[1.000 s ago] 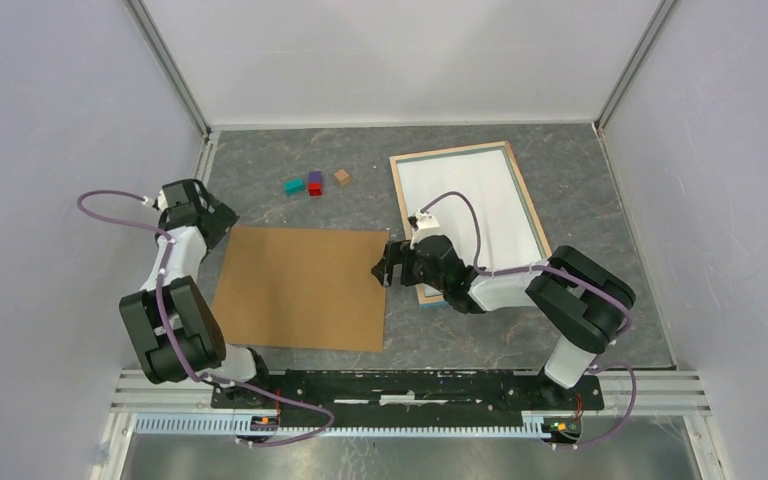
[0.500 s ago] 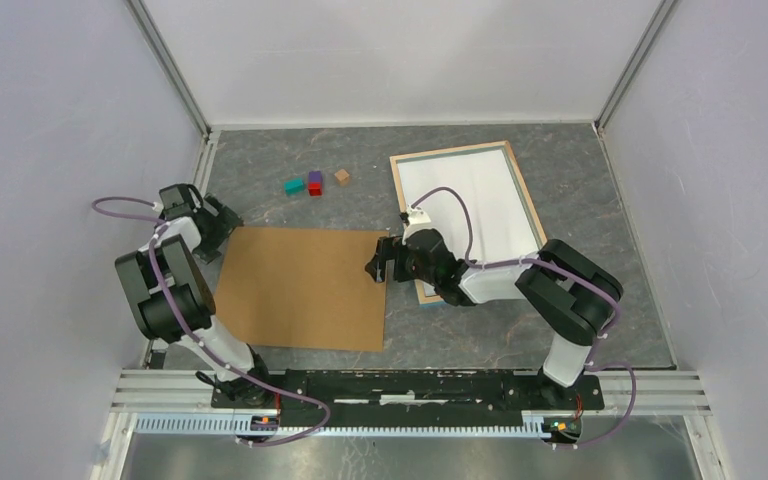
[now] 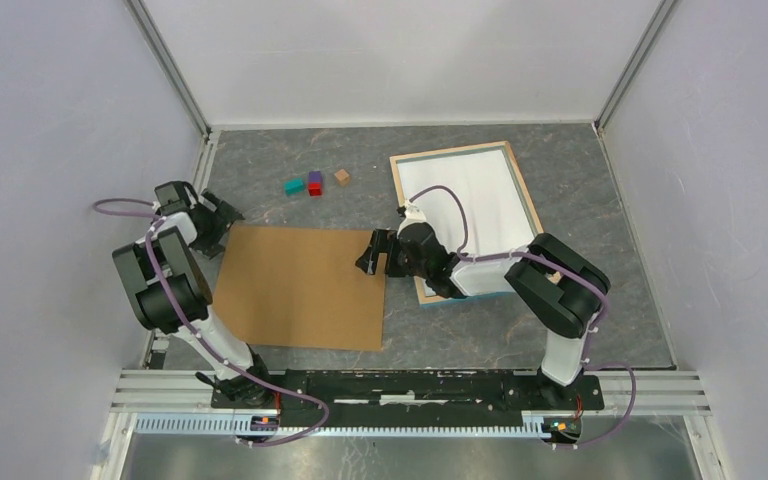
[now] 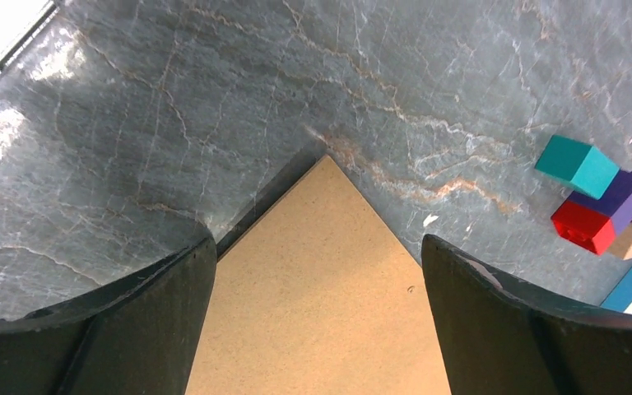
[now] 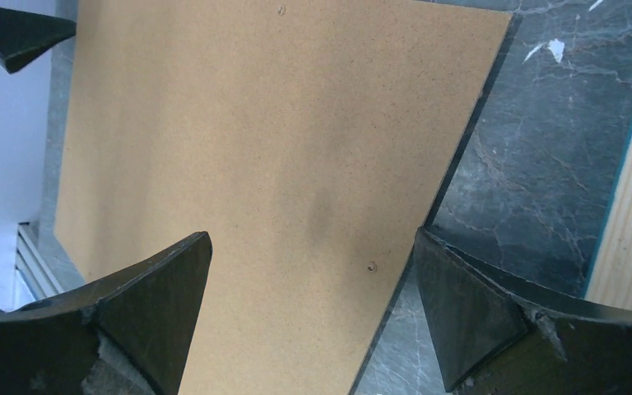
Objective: Put the photo into the frame
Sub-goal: Move the photo frame item to the center of the board.
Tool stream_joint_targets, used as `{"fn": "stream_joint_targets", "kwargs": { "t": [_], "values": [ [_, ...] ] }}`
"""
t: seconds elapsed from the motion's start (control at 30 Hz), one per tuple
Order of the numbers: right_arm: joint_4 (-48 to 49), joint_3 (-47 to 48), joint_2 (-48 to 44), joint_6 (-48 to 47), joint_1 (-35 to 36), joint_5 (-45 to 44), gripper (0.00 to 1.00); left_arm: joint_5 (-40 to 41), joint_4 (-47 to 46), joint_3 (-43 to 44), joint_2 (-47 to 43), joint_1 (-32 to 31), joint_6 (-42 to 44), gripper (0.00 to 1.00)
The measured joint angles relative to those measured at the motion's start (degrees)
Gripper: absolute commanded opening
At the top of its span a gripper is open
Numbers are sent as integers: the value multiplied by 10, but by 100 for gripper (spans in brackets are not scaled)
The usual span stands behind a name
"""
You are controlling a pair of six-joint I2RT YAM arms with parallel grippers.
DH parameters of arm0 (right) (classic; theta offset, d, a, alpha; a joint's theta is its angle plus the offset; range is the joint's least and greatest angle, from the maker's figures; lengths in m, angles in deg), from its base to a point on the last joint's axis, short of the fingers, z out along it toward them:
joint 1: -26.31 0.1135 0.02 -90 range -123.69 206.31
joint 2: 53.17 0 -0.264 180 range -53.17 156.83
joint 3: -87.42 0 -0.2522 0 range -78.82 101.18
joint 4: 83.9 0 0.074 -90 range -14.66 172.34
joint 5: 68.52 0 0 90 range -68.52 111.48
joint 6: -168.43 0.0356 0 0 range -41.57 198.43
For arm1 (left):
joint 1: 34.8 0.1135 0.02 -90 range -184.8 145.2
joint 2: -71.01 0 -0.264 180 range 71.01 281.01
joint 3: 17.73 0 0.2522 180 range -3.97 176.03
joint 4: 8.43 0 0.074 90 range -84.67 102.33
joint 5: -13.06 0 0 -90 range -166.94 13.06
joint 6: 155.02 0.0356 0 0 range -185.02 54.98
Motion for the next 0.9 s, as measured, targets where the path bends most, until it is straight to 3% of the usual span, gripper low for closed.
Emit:
{"fn": "stream_joint_targets", "kwargs": {
  "t": [0.17,0.47,0.9],
  "values": [
    [5,15,15,29,-3,7,97,-21,-34,-2,9,9,-27,100],
    [-44,35,7,5,-10,13,97,-92,-193,-65,10,16,-106,99],
    [-180,36,-116,-32,-47,-43,98,-124,-294,-130,-3,-43,-197,99]
  ]
}}
